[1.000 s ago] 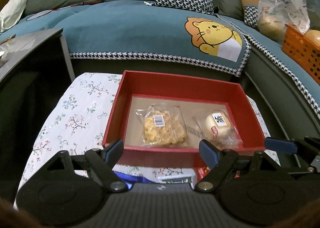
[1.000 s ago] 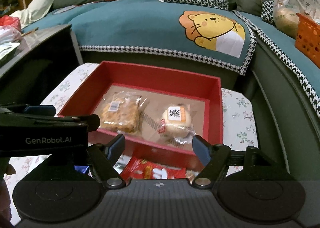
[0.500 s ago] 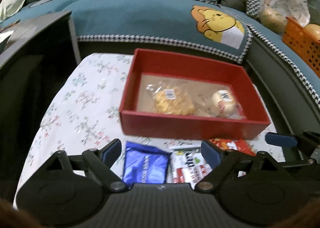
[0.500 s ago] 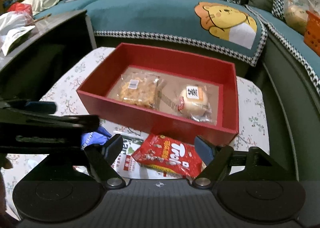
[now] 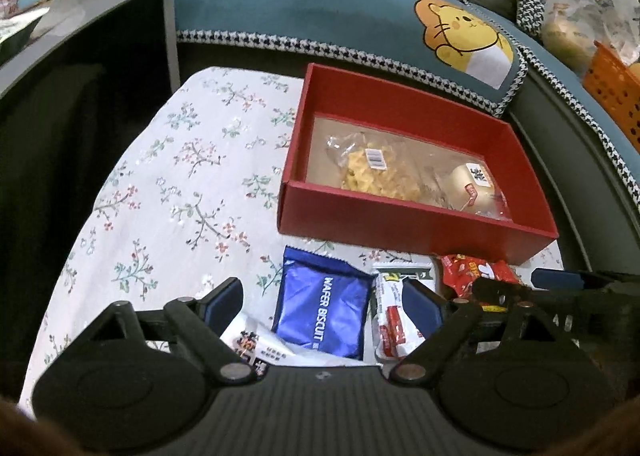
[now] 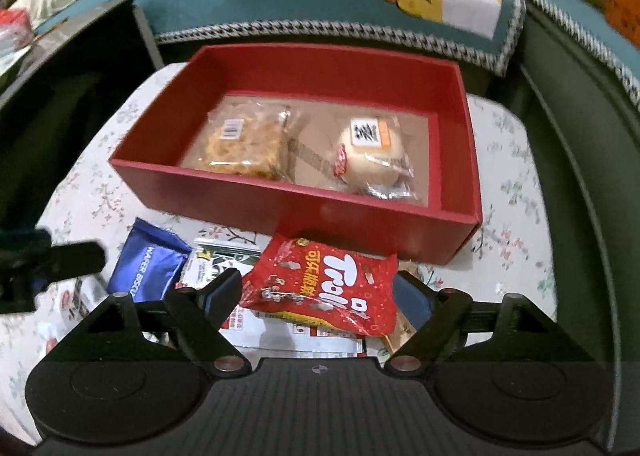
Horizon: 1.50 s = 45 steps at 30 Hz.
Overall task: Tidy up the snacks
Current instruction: 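Lift both tools out of the red box and back over the table, then lower the left tool onto the sausage pack while the right tool approaches the red Trolli bag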
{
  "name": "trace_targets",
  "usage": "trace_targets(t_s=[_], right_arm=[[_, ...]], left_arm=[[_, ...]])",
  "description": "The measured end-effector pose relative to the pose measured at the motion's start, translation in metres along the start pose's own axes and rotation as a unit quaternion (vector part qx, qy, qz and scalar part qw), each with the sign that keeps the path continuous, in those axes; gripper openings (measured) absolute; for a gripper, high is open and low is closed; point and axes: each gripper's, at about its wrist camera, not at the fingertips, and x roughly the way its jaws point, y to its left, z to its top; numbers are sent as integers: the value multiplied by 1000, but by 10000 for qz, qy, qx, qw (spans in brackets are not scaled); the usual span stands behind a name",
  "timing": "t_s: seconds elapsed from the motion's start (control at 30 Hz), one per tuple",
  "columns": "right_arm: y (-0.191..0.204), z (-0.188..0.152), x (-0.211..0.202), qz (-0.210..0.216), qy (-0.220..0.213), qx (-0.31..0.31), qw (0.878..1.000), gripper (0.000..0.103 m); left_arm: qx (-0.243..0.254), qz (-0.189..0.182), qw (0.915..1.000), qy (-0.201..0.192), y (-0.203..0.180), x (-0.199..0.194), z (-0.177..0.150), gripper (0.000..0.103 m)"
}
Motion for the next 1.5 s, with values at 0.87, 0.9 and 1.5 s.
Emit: trace_targets(t_s=[0.87, 0.9, 1.5], right_arm=[[12, -3, 42, 267, 484, -118, 9984, 71], [15, -6, 39, 275, 479, -186, 9983, 69], [16, -39, -6, 699, 523, -603, 9944, 60]], left_arm=[[-430, -54, 9985, 343, 52, 2, -13, 103], [-442, -59, 9984, 352, 53, 0, -16, 103], [1989, -13, 9712, 1309, 28, 26, -74, 103]])
